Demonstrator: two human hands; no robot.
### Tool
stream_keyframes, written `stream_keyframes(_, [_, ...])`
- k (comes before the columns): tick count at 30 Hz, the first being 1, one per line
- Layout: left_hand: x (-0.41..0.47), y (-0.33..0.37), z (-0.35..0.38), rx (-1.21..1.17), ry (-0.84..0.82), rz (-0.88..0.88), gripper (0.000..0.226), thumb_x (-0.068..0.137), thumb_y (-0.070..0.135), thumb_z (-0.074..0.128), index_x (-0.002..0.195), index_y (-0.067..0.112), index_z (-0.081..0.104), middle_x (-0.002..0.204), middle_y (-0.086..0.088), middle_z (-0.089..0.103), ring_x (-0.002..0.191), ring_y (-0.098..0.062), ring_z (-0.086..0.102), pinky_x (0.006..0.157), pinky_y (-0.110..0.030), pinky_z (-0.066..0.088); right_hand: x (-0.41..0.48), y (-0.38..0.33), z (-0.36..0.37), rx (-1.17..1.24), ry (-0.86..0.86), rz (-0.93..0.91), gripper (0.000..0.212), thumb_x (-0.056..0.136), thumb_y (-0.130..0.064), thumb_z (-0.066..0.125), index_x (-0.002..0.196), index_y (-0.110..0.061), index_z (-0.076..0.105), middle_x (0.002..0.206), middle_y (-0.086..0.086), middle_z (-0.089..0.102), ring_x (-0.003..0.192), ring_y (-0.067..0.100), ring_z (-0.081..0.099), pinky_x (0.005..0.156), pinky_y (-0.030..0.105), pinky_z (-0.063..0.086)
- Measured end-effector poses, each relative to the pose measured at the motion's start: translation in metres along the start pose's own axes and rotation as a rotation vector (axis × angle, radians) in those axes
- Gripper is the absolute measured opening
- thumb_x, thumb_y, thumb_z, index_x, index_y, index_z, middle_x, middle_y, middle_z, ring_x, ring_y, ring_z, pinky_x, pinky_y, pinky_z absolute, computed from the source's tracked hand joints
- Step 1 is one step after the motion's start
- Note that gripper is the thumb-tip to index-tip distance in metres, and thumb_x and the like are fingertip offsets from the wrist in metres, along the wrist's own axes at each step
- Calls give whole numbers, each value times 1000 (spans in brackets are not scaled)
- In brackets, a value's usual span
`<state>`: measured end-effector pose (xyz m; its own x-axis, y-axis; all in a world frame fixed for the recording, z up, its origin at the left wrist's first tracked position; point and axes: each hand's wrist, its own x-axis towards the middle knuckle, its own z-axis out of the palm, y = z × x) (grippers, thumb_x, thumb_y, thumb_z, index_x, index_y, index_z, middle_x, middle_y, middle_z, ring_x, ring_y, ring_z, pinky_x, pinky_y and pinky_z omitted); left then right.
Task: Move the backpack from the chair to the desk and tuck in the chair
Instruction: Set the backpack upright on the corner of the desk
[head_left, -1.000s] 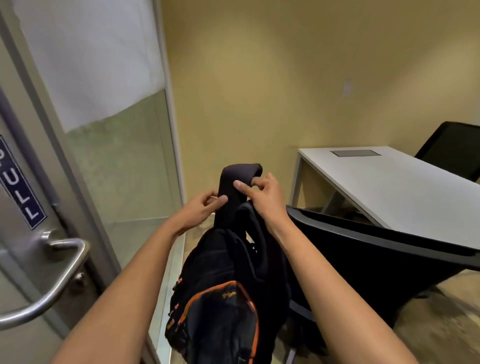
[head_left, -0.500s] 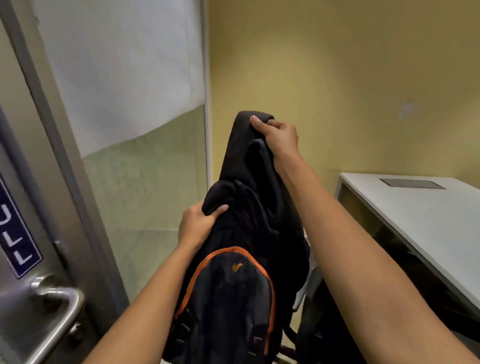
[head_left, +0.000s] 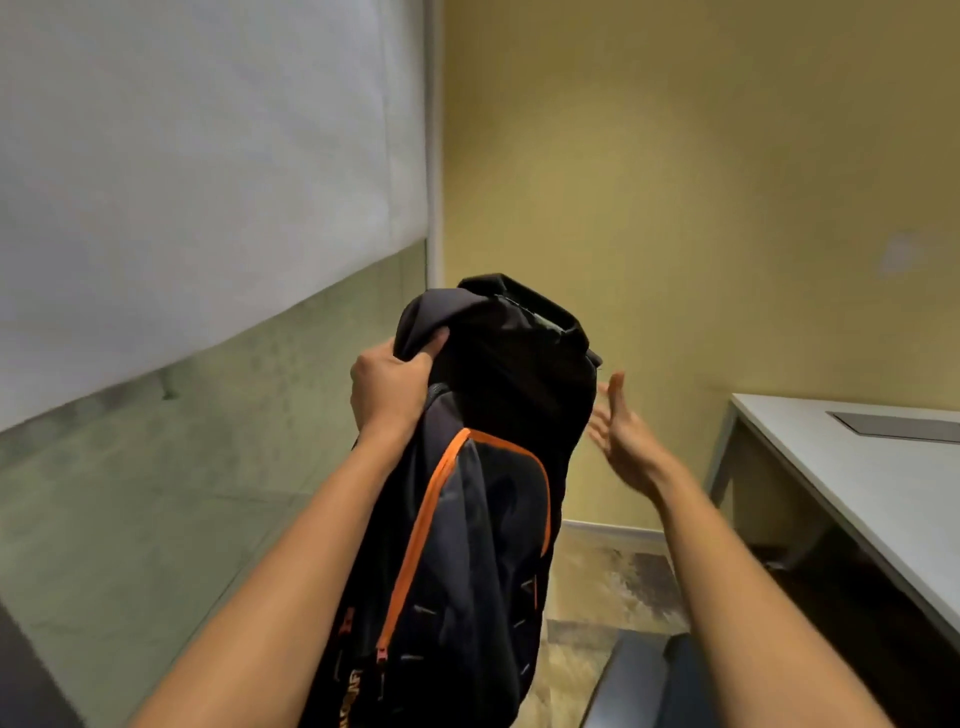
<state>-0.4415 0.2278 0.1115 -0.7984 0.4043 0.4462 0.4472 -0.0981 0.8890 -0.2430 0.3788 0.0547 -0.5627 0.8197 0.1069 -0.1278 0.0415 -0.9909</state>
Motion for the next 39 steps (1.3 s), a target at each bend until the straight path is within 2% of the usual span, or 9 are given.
stream_keyframes(3, [33,-7,21,-52,-1,-3,47,76,43,74,47,20,47,43,10,44,44,-8,39,45,-26,30,27,37,12,-166,-74,4,87,76,-67,39,149,-21,23,152,-6,33,132,6,36,110,26,29])
stream_keyframes(8, [92,-26,59,-98,-32,13,39,79,43,72,55,18,55,56,5,57,54,-10,51,49,-27,40,85,61,29,-149,347,-97,71,74,-58,63,130,-17,50,118,-7,60,114,16,56,88,27,46])
stream_keyframes(12, [131,-45,91,11,-74,63,44,79,53,67,54,21,50,54,8,54,51,-8,49,46,-24,32,124,67,36,-90,636,-146,51,86,-52,58,121,-16,57,100,-9,62,107,21,60,74,24,44])
stream_keyframes(18, [182,-77,134,113,-131,81,52,72,68,63,55,21,50,57,3,58,56,-17,54,47,-25,32,171,57,22,-160,870,-170,54,91,-56,46,124,-15,58,120,7,65,113,29,58,85,34,44])
stream_keyframes(24, [222,-110,200,38,-212,71,58,69,69,65,85,13,69,79,-3,69,75,-22,63,59,-28,44,220,49,-8,-233,999,-145,36,95,-49,43,83,-16,50,73,-10,52,78,21,52,70,33,35])
stream_keyframes(27, [238,-132,238,1,-277,44,66,70,74,60,108,21,61,95,6,65,86,-14,57,70,-29,43,252,41,-26,-250,1026,-174,29,97,-45,41,92,-19,53,83,-4,58,88,23,56,76,33,36])
stream_keyframes(31, [241,-188,292,0,-430,-132,67,78,68,56,120,16,52,109,-1,63,105,-26,59,77,-30,40,296,31,-59,-259,1051,-238,44,95,-51,39,112,-16,60,111,7,67,104,26,59,82,33,39])
stream_keyframes(36, [236,-197,378,-75,-501,-230,52,84,60,55,93,9,55,81,0,59,93,-31,61,68,-31,40,336,22,-125,-208,1084,-256,51,92,-57,42,122,-19,58,120,6,66,114,27,58,99,48,45])
stream_keyframes(39, [235,-178,433,-122,-414,-218,55,86,56,56,95,1,59,88,-11,65,93,-33,61,70,-30,38,352,21,-168,-151,1119,-265,51,92,-55,45,128,-20,56,124,5,64,118,26,56,103,51,42])
